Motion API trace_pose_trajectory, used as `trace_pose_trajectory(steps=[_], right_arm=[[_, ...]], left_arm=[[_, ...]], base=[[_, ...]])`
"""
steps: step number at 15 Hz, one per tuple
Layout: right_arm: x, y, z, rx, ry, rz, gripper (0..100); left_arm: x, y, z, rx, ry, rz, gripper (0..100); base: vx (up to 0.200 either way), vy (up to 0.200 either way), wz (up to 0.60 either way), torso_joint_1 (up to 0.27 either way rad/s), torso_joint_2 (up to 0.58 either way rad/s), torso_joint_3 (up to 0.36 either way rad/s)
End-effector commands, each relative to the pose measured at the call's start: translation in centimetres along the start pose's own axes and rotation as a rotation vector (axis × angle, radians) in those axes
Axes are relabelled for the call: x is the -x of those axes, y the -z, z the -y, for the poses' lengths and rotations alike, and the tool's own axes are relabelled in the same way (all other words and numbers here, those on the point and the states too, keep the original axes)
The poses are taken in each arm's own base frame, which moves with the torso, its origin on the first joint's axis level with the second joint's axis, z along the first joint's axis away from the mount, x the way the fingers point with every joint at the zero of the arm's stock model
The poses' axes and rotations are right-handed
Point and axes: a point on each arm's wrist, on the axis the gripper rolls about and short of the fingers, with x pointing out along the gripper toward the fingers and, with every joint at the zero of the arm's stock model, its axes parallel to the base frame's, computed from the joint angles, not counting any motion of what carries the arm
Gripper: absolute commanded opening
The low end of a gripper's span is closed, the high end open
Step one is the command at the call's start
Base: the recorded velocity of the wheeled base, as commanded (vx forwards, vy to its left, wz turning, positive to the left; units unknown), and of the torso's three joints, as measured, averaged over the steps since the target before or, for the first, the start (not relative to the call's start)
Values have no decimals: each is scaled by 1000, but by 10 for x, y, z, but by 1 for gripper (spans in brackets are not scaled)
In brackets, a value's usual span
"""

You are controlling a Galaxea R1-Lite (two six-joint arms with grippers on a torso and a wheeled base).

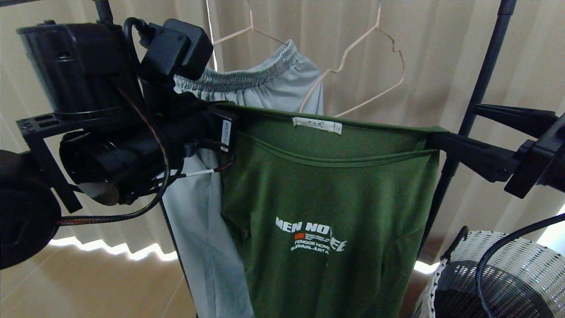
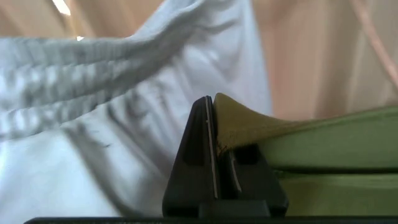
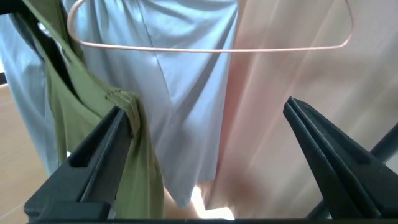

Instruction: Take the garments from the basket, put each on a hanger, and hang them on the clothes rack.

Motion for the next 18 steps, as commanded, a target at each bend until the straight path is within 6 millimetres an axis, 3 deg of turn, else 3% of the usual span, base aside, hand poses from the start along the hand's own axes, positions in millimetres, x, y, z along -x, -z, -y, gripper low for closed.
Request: trace_pose_trajectory(steps=[1,3,10,12,15,17,18], right_arm=[[3,0,-1,0,-42,18,100],[7,2,-3,3,-121,42,100],[9,11,-4,6,-116,15,100],[14,20,3,15,-67,-20,100],[18,35,23,22,71,-82,100],[21,48,31,14,160,-132,100],[23,59,31,9,192,-173,100]], left_arm=[[-1,0,-4,2,-26,-5,0],[-2,1,-7,4,-62,-11,0],[3,6,-9,2,-67,-29,0],[23,9,-15,-2,-67,-35,0],[76,34,-30,-11,-68,-66,0],[97,50,-37,-11,-74,-92,0],[111,68,-41,-6,-59,-125,0]], base=[[0,0,0,0,0,0],[0,0,0,0,0,0],[0,0,0,0,0,0],[0,0,0,0,0,0],[0,0,0,0,0,0],[0,0,0,0,0,0],[0,0,0,0,0,0]])
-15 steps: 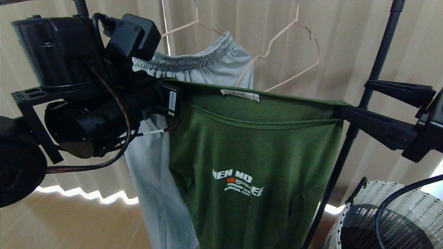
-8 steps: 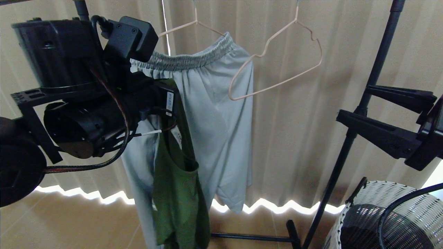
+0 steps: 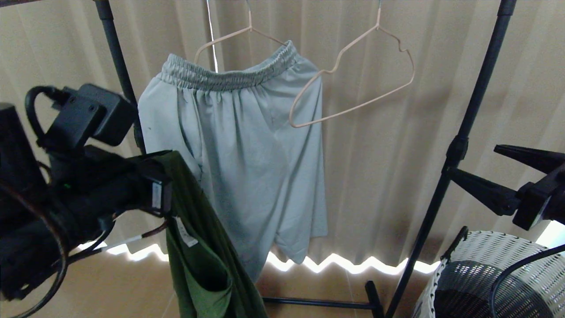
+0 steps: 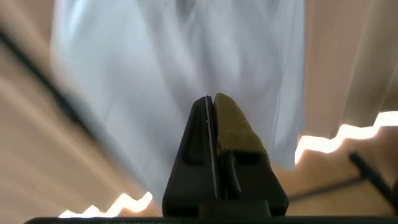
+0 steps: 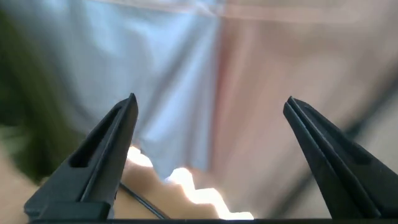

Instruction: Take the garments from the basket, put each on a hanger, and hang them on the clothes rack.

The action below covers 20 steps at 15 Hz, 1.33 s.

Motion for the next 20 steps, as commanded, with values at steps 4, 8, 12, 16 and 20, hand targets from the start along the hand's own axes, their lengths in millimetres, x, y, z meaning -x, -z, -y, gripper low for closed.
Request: trace_pose_trajectory(steps=[4,8,12,16,20], right_arm=[[10,26,1,-9,84,-60,100],[19,44,-3,-5,85,-50,100],[22,50,-3,-9,95,-8,100],[21,52,1,-10,120,-23,100],[25,59,3,-12,144,-43,100]], left_arm=[[45,34,-26,156,22,11,0],[51,52,-28,230,76,-22,0],[48,52,-37,245,43,-21,0],[48,58,-35,244,100,-35,0],[51,61,-34,235,101,-40,0]], base=[[0,0,0,0,0,0],[0,0,0,0,0,0],[0,0,0,0,0,0],[0,0,0,0,0,0],[0,0,0,0,0,0]])
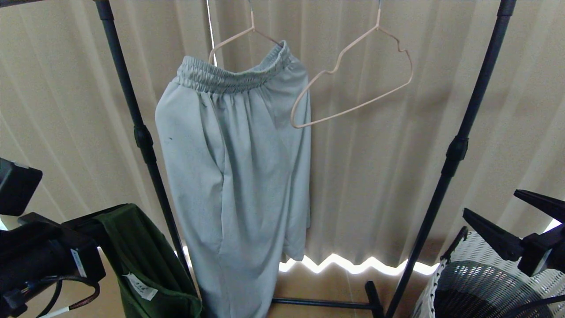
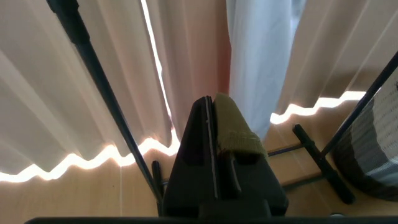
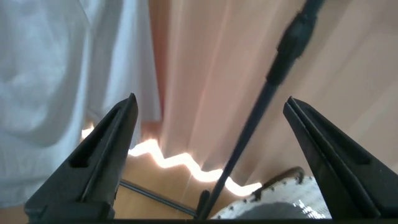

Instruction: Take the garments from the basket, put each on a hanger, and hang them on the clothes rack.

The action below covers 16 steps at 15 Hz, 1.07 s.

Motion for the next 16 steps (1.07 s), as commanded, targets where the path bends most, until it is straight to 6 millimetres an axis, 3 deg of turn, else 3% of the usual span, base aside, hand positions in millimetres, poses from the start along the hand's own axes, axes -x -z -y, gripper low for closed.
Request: trace_pose_trajectory(steps=[1,11,16], right_arm=[[0,2,2,-2,11,-7,100],[3,6,2,-3,13,-15,100],[3,7,1,-3,12,-17,100]], left_arm=[[-1,2,1,-2,5,-7,0],[0,5,2,-4,16,-17,0],[0,4,2,-6,16,-16,0]], base=[[0,0,0,0,0,0],[0,0,0,2,-9,-9],[0,0,0,78,-314,-287]])
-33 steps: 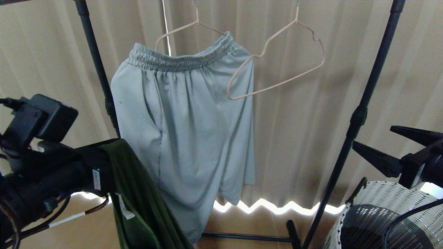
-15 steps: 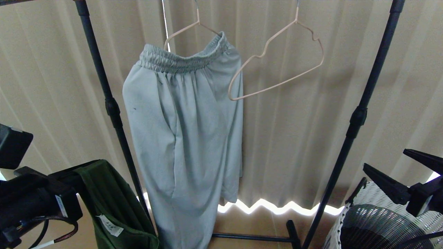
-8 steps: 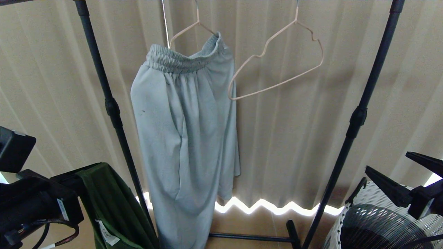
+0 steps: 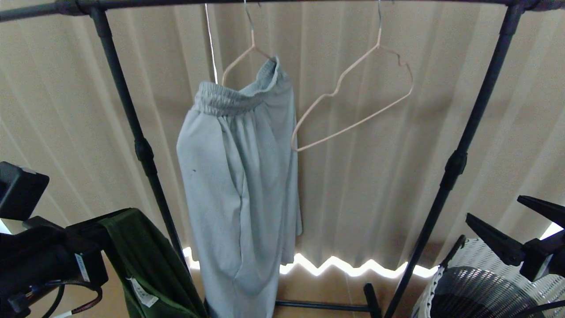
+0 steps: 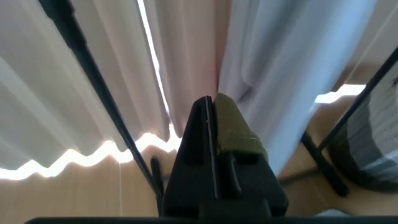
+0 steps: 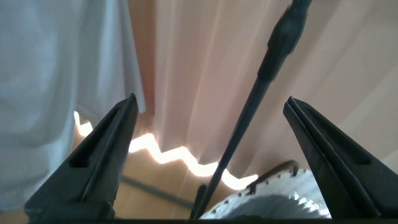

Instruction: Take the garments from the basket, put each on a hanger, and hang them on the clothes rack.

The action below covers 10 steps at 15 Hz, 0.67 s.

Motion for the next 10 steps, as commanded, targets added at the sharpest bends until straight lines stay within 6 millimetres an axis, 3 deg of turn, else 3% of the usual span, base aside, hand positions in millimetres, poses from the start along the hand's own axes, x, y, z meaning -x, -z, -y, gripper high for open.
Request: trace_pose_trajectory(steps=[1,10], right_arm=[[0,1,0,0,-3,-8,100],[0,3,-1,0,-4,-10,100]], left_arm=[[0,0,0,0,1,-3,0],[1,0,0,-7,1,0,0]], base=[[0,0,0,105,-559,-310],[0,0,0,161,-478,-307]])
